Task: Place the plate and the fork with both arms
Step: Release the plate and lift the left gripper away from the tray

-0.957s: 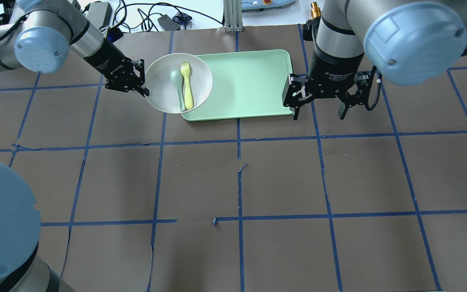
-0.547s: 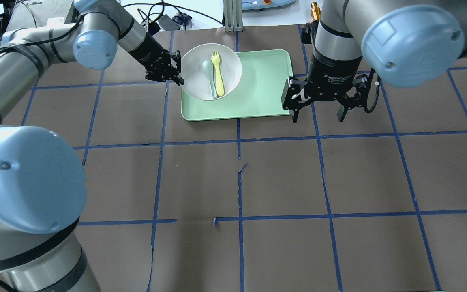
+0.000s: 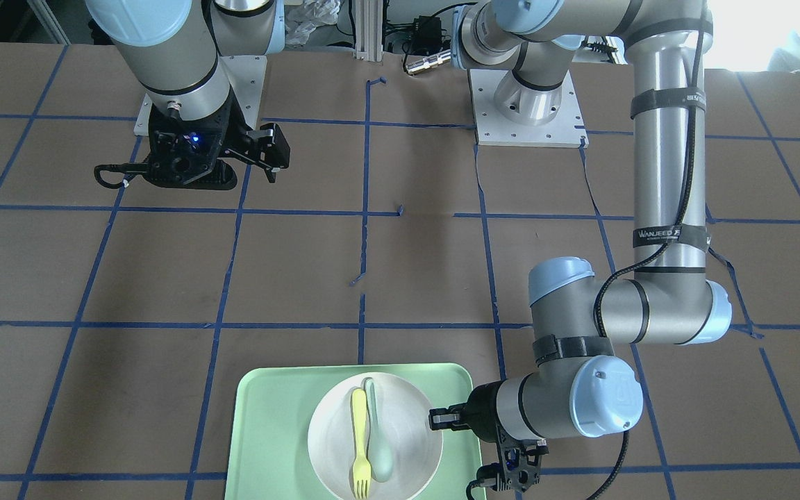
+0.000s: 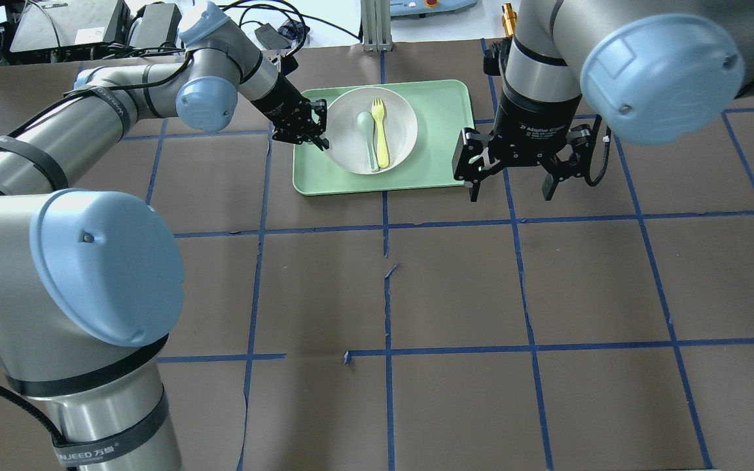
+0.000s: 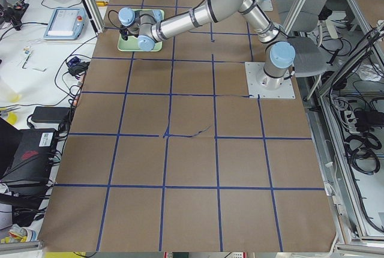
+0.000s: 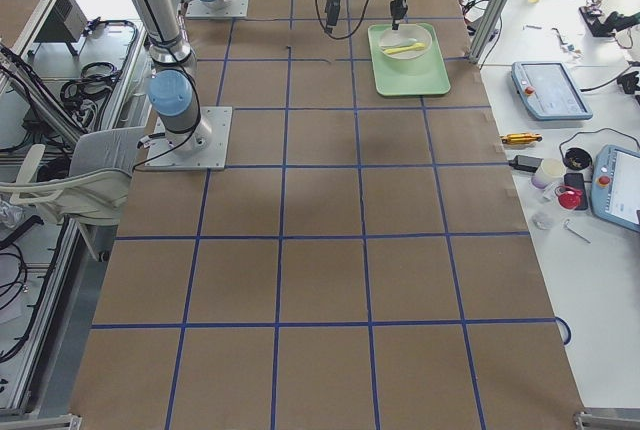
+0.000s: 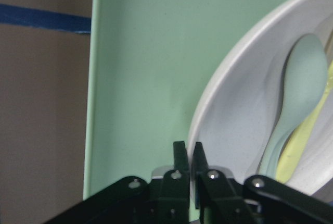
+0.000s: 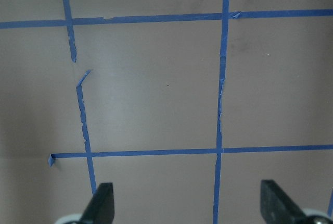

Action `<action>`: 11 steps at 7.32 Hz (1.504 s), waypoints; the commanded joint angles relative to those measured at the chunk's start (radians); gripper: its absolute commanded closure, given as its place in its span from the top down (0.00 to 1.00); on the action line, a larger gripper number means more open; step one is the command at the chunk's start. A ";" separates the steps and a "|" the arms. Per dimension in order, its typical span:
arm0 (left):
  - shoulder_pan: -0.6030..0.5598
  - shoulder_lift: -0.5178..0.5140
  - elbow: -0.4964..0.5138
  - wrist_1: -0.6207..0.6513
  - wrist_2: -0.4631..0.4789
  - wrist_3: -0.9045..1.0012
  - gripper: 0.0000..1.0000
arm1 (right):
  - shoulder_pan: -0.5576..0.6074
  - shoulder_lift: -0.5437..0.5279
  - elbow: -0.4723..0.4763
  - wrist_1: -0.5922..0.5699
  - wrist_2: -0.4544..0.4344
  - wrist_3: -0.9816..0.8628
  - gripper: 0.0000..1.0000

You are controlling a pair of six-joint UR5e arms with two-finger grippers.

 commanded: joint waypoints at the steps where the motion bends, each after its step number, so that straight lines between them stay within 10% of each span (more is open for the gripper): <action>1: -0.025 -0.010 -0.002 0.014 0.006 0.033 0.00 | 0.001 0.002 0.006 -0.003 0.004 0.010 1.00; 3: -0.031 -0.007 -0.005 0.019 0.009 0.032 0.87 | 0.001 0.000 0.002 -0.004 -0.003 0.014 1.00; 4: -0.032 0.028 -0.008 0.017 0.012 0.024 1.00 | 0.001 0.000 -0.011 -0.007 -0.006 0.020 1.00; 8: 0.015 0.235 -0.060 -0.164 0.390 0.112 1.00 | 0.017 0.162 -0.014 -0.405 -0.006 0.020 1.00; 11: 0.050 0.373 -0.118 -0.354 0.522 0.171 1.00 | 0.051 0.338 -0.085 -0.583 0.006 0.037 0.72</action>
